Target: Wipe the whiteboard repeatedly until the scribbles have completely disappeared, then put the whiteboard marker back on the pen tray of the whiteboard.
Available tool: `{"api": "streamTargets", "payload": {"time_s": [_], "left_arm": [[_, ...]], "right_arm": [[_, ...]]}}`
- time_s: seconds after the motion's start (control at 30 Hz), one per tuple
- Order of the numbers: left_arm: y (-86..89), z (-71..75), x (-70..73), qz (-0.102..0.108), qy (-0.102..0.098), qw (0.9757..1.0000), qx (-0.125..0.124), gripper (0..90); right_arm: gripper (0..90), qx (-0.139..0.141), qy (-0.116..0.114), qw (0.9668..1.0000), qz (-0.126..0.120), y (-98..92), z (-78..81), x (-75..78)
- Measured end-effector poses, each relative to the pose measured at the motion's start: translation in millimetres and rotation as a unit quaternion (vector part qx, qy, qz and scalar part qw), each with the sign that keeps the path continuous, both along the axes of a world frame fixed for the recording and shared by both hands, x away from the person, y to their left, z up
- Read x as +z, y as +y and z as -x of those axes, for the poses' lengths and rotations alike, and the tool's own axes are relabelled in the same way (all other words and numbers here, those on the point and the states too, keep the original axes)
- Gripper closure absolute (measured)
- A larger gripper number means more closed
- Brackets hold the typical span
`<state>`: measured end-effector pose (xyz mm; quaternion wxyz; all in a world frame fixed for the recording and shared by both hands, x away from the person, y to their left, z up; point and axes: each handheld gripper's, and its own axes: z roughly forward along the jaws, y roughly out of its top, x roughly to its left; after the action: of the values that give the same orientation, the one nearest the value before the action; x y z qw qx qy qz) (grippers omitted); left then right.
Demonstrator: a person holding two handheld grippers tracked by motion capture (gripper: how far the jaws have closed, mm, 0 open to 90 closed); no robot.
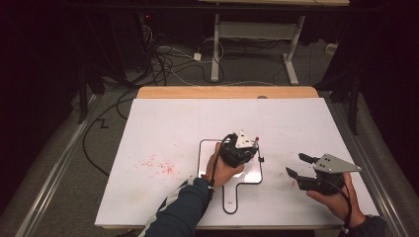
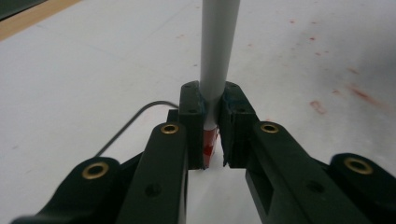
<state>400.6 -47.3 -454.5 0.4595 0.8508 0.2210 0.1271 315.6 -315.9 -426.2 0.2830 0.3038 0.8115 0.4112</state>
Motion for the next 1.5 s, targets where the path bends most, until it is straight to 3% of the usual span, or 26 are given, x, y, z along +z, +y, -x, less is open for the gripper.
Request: {"api": "streamTargets", "payload": {"time_s": [0.17,0.4,0.67,0.77,1.0,1.2,1.33,1.43,1.5], "left_arm": [[3.8,5.3,0.7,0.004,0.012,0.9999,-0.006,78.6],[23.5,9.5,7.2,0.019,0.011,0.9998,0.001,78.6],[39.5,13.8,11.2,0.013,0.005,0.9999,-0.004,78.6],[45.0,12.8,9.0,0.016,0.013,0.9998,-0.002,78.5],[47.5,19.1,13.3,0.018,0.011,0.9996,-0.018,78.5],[46.1,25.7,17.9,0.027,0.014,0.9990,-0.032,78.5],[48.2,28.2,23.0,0.045,0.018,0.9982,-0.036,78.5],[46.6,30.8,23.0,0.042,0.021,0.9981,-0.039,78.5],[42.2,33.4,20.9,0.035,0.025,0.9979,-0.048,78.5]], "right_arm": [[35.8,-0.003,-0.003,1.0000,-0.001,-1.5,1.2,1.0],[35.8,-0.005,0.000,1.0000,-0.003,0.6,-1.6,0.9],[35.8,-0.007,0.007,0.9999,-0.007,1.5,-4.0,-0.8],[35.8,-0.003,0.005,0.9999,-0.008,2.6,-3.4,-0.2],[35.8,0.006,0.007,0.9998,-0.018,6.9,-3.9,0.0],[36.7,0.024,0.009,0.9988,-0.041,14.0,-5.0,5.6],[38.4,0.046,0.011,0.9981,-0.038,24.7,-5.8,6.4],[39.8,0.062,0.013,0.9973,-0.037,32.5,-5.8,6.3],[40.8,0.079,0.020,0.9945,-0.065,36.5,-6.0,11.8]]}}
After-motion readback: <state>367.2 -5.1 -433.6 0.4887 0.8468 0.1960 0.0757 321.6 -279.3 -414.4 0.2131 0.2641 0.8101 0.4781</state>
